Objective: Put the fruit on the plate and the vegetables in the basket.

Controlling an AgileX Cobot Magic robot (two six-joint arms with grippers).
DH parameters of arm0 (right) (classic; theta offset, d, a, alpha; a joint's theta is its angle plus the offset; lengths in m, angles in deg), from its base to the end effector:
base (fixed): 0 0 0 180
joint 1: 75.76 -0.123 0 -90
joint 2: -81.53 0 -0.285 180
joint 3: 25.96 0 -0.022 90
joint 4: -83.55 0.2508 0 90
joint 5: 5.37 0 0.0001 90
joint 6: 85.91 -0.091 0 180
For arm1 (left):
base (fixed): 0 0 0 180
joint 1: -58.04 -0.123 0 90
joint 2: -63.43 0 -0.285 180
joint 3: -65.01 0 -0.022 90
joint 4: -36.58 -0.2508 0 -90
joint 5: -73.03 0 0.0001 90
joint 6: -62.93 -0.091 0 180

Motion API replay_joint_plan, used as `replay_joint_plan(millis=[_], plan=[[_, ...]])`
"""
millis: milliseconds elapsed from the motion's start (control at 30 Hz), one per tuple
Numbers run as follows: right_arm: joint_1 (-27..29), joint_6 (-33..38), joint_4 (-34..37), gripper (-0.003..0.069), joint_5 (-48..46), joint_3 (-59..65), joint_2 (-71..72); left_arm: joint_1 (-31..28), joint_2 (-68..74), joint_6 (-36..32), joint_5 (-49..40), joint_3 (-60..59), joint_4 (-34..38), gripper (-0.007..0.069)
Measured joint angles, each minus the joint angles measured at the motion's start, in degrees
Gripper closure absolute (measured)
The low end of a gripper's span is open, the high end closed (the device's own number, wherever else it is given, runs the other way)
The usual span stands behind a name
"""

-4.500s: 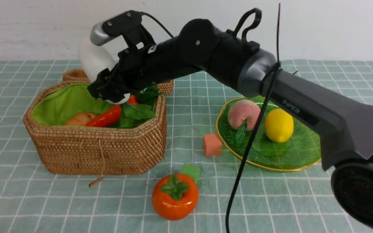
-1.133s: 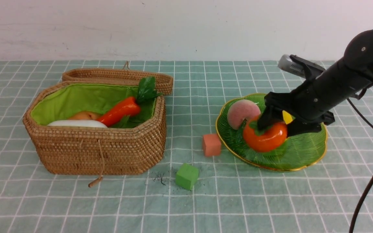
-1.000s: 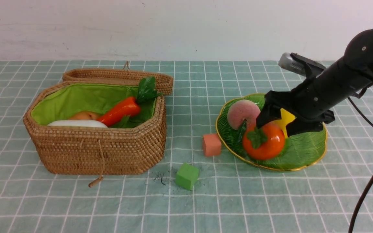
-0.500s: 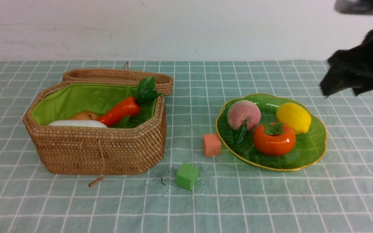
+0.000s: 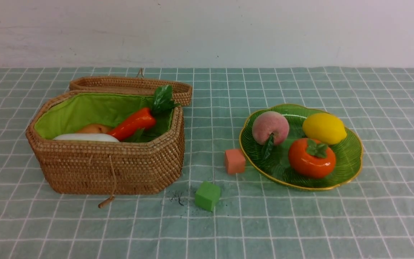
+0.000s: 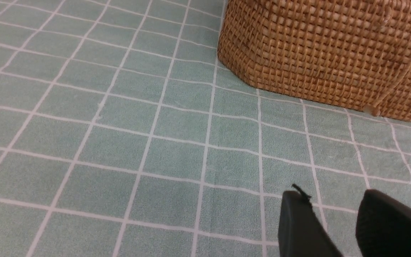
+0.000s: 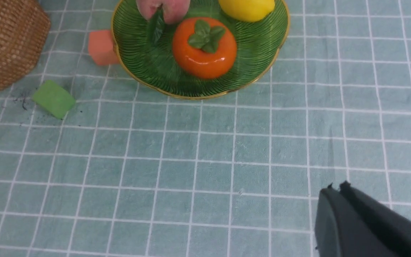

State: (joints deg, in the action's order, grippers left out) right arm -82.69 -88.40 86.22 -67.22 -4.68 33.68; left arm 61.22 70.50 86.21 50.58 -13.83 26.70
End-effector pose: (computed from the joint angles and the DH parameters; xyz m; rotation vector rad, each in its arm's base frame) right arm 0.1026 0.0162 0.3845 -0.0849 2.2874 0.1440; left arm 0.0523 0.0031 0.1697 -0.2249 1.8744 -0.1450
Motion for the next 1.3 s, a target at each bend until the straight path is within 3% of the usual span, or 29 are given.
replay_joint_plan(millis=[333, 500, 800, 1000, 1300], plan=[[0.0, 2.1, -3.6, 0.0675, 3.6, 13.8, 18.2, 0.0, 0.0, 0.0, 0.0, 0.0, 0.0, 0.0386], [0.0, 5.1, -7.6, 0.0674, 0.5, 14.5, 20.8, 0.0, 0.0, 0.0, 0.0, 0.0, 0.0, 0.0386], [0.8, 4.6, -9.0, 0.0669, 0.3, 15.9, 23.1, 0.0, 0.0, 0.0, 0.0, 0.0, 0.0, 0.0386], [4.6, -3.3, -8.7, 0.0666, 16.9, 30.0, 33.5, 0.0, 0.0, 0.0, 0.0, 0.0, 0.0, 0.0386], [8.5, -4.8, -8.9, 0.0666, 43.8, 55.1, 40.7, 0.0, 0.0, 0.0, 0.0, -0.1, 0.0, 0.0386]])
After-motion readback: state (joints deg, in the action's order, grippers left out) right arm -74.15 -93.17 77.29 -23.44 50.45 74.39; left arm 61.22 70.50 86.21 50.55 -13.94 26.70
